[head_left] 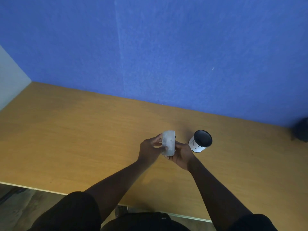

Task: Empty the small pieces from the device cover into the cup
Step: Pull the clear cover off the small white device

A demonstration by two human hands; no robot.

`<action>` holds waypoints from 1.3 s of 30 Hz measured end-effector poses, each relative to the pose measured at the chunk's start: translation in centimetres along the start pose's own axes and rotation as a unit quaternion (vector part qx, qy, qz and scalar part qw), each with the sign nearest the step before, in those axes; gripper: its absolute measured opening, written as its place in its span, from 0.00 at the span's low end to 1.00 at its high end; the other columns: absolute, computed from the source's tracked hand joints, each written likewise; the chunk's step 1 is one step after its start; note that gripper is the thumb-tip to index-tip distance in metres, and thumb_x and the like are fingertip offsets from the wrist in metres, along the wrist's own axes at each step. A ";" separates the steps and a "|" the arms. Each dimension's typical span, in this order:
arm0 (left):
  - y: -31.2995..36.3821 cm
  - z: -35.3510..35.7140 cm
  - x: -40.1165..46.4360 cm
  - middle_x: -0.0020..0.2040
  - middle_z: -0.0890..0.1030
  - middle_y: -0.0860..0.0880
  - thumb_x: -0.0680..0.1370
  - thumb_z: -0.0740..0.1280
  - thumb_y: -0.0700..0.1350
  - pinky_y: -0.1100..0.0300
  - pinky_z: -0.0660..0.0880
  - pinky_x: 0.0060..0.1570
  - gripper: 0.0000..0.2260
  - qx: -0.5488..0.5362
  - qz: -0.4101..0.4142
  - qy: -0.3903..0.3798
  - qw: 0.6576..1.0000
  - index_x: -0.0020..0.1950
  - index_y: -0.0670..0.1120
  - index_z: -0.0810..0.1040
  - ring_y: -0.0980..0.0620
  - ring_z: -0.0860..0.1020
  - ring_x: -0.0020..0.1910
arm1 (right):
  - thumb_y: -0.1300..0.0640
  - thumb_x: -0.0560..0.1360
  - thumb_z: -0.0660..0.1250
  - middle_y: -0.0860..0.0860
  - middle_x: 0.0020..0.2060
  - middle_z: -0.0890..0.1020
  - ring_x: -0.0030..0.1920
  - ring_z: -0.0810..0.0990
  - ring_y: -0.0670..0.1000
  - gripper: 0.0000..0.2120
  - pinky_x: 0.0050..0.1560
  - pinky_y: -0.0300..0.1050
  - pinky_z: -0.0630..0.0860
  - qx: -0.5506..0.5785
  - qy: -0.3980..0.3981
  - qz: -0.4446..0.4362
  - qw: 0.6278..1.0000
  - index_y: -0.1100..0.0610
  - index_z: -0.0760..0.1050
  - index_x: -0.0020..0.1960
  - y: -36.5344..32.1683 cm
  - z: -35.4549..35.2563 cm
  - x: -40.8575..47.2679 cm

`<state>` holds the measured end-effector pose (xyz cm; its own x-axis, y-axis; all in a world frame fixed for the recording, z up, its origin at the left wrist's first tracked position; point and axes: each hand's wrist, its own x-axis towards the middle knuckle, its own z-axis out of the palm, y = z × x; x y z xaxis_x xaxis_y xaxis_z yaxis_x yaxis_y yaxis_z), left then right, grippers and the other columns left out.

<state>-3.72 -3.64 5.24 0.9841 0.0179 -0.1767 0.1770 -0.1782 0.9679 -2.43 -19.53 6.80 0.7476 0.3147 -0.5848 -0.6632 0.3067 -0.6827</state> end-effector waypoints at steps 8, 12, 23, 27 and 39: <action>0.2 -0.4 0.7 0.47 0.84 0.62 0.67 0.76 0.42 0.64 0.80 0.49 0.26 -0.002 -0.015 -0.039 0.999 0.64 0.53 0.78 0.62 0.83 0.50 | 0.57 0.78 0.60 0.55 0.36 0.76 0.31 0.74 0.53 0.12 0.34 0.44 0.72 -0.019 0.026 0.007 0.999 0.62 0.78 0.53 0.3 0.1 0.2; 0.8 -0.4 1.7 0.51 0.85 0.42 0.74 0.68 0.36 0.51 0.82 0.47 0.19 -0.153 -0.186 -0.057 0.969 0.65 0.42 0.78 0.46 0.85 0.49 | 0.55 0.78 0.65 0.53 0.40 0.81 0.34 0.77 0.51 0.12 0.35 0.43 0.74 -0.081 0.089 0.011 0.993 0.60 0.80 0.56 -0.2 0.2 0.1; 2.0 -0.3 2.5 0.50 0.82 0.40 0.82 0.57 0.45 0.51 0.77 0.48 0.15 -0.293 -0.321 -0.044 0.900 0.61 0.37 0.77 0.44 0.80 0.44 | 0.52 0.73 0.72 0.55 0.32 0.81 0.25 0.73 0.48 0.13 0.26 0.39 0.66 -0.301 0.187 -0.083 0.932 0.59 0.81 0.53 -1.4 1.7 0.4; 1.9 -0.2 2.8 0.55 0.80 0.38 0.82 0.58 0.44 0.49 0.78 0.52 0.15 -0.291 -0.320 -0.048 0.900 0.62 0.37 0.77 0.42 0.80 0.47 | 0.49 0.74 0.70 0.49 0.39 0.84 0.34 0.79 0.45 0.12 0.32 0.38 0.72 -0.368 0.198 -0.126 0.899 0.56 0.81 0.51 -1.4 2.0 0.6; 2.0 -0.3 3.8 0.44 0.83 0.41 0.81 0.61 0.51 0.52 0.80 0.37 0.14 -0.251 -0.308 -0.022 0.917 0.51 0.43 0.81 0.42 0.83 0.38 | 0.55 0.76 0.69 0.49 0.34 0.84 0.32 0.80 0.44 0.06 0.35 0.41 0.74 -0.336 0.178 -0.148 0.913 0.56 0.83 0.46 -1.1 2.2 1.0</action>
<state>0.40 -3.68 6.60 0.6953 -0.0793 -0.7144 0.6950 0.3277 0.6400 -1.00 -17.58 7.92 0.9340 -0.0413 -0.3549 -0.3483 -0.3266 -0.8786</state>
